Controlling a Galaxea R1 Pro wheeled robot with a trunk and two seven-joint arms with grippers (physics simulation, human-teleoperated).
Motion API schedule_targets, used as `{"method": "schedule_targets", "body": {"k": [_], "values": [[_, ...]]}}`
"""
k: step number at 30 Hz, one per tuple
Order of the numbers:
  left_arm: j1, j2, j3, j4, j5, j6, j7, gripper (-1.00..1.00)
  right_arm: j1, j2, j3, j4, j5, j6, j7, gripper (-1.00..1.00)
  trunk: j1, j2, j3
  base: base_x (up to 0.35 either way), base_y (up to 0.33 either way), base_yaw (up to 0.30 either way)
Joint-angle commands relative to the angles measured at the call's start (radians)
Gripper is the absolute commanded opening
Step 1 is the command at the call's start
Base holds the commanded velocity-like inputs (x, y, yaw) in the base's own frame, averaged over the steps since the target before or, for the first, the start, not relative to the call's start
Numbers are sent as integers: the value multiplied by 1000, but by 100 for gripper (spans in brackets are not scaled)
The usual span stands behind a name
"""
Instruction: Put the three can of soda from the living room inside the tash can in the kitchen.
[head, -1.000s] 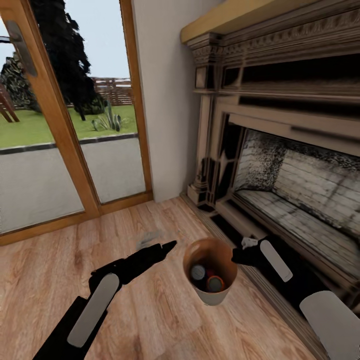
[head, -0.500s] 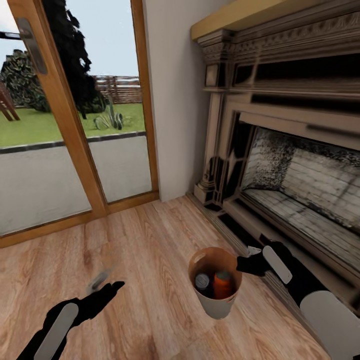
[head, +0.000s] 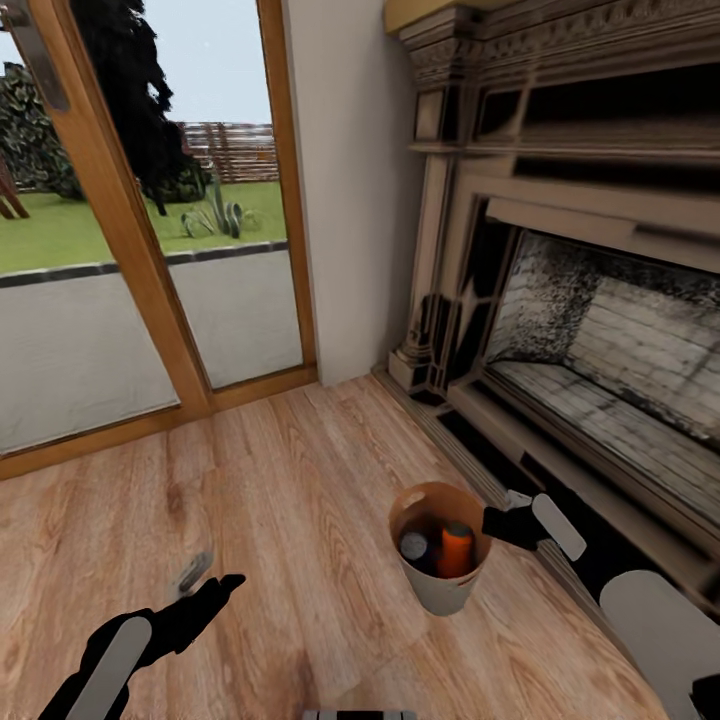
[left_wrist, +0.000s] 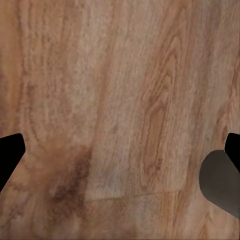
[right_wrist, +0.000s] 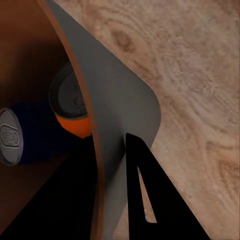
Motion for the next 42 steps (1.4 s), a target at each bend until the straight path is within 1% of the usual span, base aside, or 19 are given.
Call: {"method": "schedule_targets", "body": {"k": [1, 3, 5, 7, 10, 13, 15, 23, 27, 28, 31, 38, 39, 41, 42], "values": [[0, 0, 0, 0, 0, -1, 0, 100, -1, 0, -18, 0, -13, -10, 4, -100, 0, 0, -4, 0, 0, 0], [0, 0, 0, 0, 0, -2, 0, 100, -1, -1, -52, 0, -13, -33, 6, -100, 1, -1, -12, 0, 0, 0], [0, 0, -1, 0, 0, -2, -1, 100, -1, -1, -71, 0, -13, -51, 7, -100, 2, -1, -19, 0, 0, 0], [0, 0, -1, 0, 0, -2, -1, 100, -1, -2, -78, 0, -12, -58, 7, -100, 3, -2, -27, 0, 0, 0], [0, 0, -2, 0, 0, -3, -1, 100, -1, -1, -80, 0, -12, -73, 7, -100, 4, -2, -39, 0, 0, 0], [0, 0, -2, 1, 0, -3, -1, 100, 0, -1, -79, 1, -10, -143, 7, -100, 6, -3, -50, 0, 0, 0], [0, 0, -2, 1, 0, -4, -1, 100, 0, -2, -79, 1, -11, -166, 8, -100, 7, -4, -58, 0, 0, 0], [0, 0, -2, 2, 0, -3, -1, 100, 1, -2, -78, 1, -13, -175, 8, -100, 10, -6, -89, 0, 0, 0], [0, -1, -4, 1, 0, -4, -1, 100, 1, -2, -78, 1, -12, -175, 8, -100, 10, -6, -89, 0, 0, 0], [0, -1, -4, 0, 0, -4, -1, 100, 1, -2, -76, 1, -11, -175, 8, 100, 10, -6, -89, 0, 0, 0], [0, -2, -4, 0, 0, -4, -3, 100, 1, -2, -70, 1, -8, -176, 7, 100, 10, -6, -89, 0, 0, 0], [0, -2, -5, 1, -2, -5, -1, 100, 2, -2, -75, -4, -6, -177, 7, 100, 10, -6, -89, 0, 0, 0], [1, -2, -5, 1, -2, -5, 0, 100, 5, -6, -76, -19, -6, -179, 7, 100, 10, -6, -89, 0, 0, 0], [7, -3, -7, 1, -2, -7, -1, 100, 26, -28, -78, -125, -7, -181, 9, 100, 10, -6, -89, 0, 0, 0], [8, -3, -7, 0, -2, -7, -2, 100, 37, -37, -78, -150, -8, -181, 9, 100, 10, -6, -89, 0, 0, 0]]}}
